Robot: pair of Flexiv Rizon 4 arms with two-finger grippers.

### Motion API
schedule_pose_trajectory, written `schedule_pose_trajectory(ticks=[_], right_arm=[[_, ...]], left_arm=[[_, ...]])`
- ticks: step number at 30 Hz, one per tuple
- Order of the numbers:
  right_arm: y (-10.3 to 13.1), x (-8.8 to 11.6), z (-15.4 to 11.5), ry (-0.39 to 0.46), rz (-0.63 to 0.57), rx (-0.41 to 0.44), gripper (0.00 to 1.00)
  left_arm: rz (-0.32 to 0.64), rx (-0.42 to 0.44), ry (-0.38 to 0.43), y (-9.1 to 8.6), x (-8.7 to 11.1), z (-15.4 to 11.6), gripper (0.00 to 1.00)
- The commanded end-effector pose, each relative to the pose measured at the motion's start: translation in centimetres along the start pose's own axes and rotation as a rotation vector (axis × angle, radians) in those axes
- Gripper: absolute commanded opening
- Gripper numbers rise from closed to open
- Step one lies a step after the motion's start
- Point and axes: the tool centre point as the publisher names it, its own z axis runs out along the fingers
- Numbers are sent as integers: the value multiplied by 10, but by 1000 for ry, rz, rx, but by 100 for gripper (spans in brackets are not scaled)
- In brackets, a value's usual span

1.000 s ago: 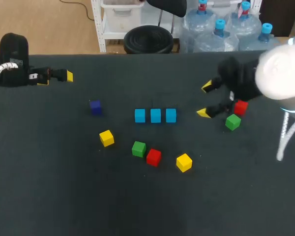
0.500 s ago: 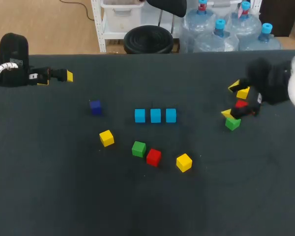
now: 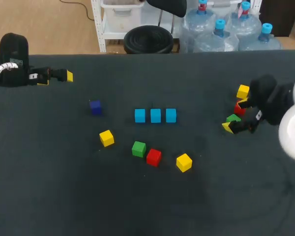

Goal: Place the blue cubes, place green cubes on the blue cubes, place the yellow cubes on the green cubes, then place the red cubes on the yellow cubes, and place purple cube on the red cubes.

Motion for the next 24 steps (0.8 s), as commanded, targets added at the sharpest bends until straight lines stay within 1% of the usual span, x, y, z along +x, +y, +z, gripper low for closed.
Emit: schedule_pose_trajectory(ticks=[1,14,18,24], right_arm=[[-1,11,14,-3,20,69,100],[-22,39,27,-27,100,109,100],[-25,44,29,-29,107,110,100],[-28,46,34,-32,107,99,100]], left_arm=[[-2,-6,4,-1,-1,0,100],[-2,-6,4,-1,-1,0,100],[-2,-6,4,-1,-1,0,100],[-2,-6,4,-1,-1,0,100]])
